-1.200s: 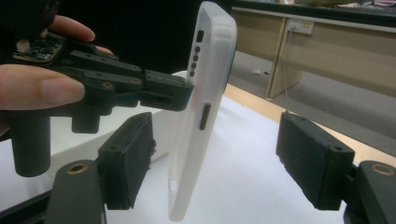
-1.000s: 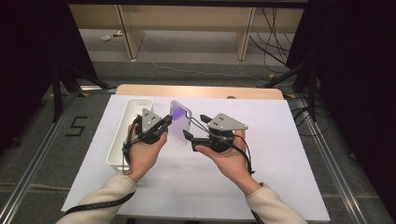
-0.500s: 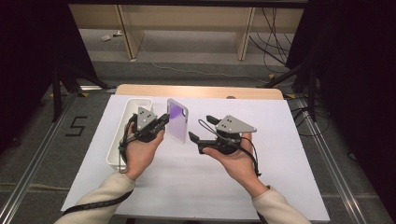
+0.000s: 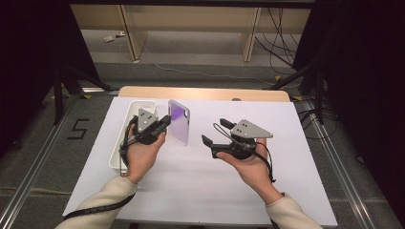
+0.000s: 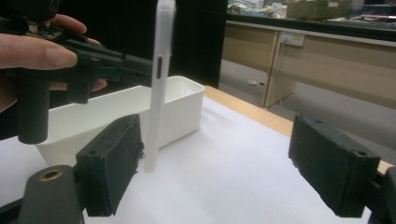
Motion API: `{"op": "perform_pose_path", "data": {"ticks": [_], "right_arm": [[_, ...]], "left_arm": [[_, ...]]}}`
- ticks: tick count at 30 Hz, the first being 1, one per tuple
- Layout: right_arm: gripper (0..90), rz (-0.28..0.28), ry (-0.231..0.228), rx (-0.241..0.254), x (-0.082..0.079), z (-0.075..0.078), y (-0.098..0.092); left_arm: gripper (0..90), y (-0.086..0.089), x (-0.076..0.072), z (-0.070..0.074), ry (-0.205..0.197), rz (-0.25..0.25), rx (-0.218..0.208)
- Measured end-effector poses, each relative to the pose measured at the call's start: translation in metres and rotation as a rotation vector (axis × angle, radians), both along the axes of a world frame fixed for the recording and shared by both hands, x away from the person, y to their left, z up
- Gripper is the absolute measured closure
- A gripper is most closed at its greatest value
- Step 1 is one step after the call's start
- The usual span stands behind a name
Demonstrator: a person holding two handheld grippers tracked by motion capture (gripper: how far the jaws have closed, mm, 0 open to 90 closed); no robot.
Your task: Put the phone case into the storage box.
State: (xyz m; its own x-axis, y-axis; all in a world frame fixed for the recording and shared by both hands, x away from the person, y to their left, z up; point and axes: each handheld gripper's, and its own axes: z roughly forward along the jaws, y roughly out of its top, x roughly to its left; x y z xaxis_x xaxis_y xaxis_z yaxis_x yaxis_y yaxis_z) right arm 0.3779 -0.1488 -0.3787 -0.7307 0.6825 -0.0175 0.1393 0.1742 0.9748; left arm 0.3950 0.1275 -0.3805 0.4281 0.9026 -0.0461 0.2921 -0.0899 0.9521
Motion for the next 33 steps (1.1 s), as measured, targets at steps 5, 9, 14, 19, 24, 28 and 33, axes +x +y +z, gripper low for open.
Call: {"op": "perform_pose_path", "data": {"ticks": [5,9,14,19,24,28,33], "right_arm": [[18.5,-0.023,-0.002,-0.01,-0.001,0.0,-0.009],[18.5,-0.045,-0.006,-0.007,-0.001,-0.003,-0.015],[18.5,-0.057,0.004,-0.005,-0.002,-0.004,-0.02],[18.5,-0.062,0.001,-0.009,-0.002,-0.005,-0.025],[18.5,-0.069,0.002,-0.007,-0.003,-0.007,-0.03],[18.5,-0.085,-0.004,-0.003,-0.003,-0.008,-0.035],[18.5,-0.094,0.006,-0.01,-0.005,-0.01,-0.041]], "left_arm": [[88.6,0.003,0.0,0.002,-0.003,0.009,-0.005],[88.6,0.005,0.001,0.002,-0.004,0.018,-0.005],[88.6,0.009,0.001,0.004,-0.009,0.029,-0.006],[88.6,0.012,0.002,0.006,-0.011,0.041,-0.006],[88.6,0.015,0.002,0.007,-0.014,0.052,-0.011],[88.6,0.018,0.003,0.009,-0.018,0.058,-0.015],[88.6,0.02,0.004,0.009,-0.019,0.069,-0.011]]}}
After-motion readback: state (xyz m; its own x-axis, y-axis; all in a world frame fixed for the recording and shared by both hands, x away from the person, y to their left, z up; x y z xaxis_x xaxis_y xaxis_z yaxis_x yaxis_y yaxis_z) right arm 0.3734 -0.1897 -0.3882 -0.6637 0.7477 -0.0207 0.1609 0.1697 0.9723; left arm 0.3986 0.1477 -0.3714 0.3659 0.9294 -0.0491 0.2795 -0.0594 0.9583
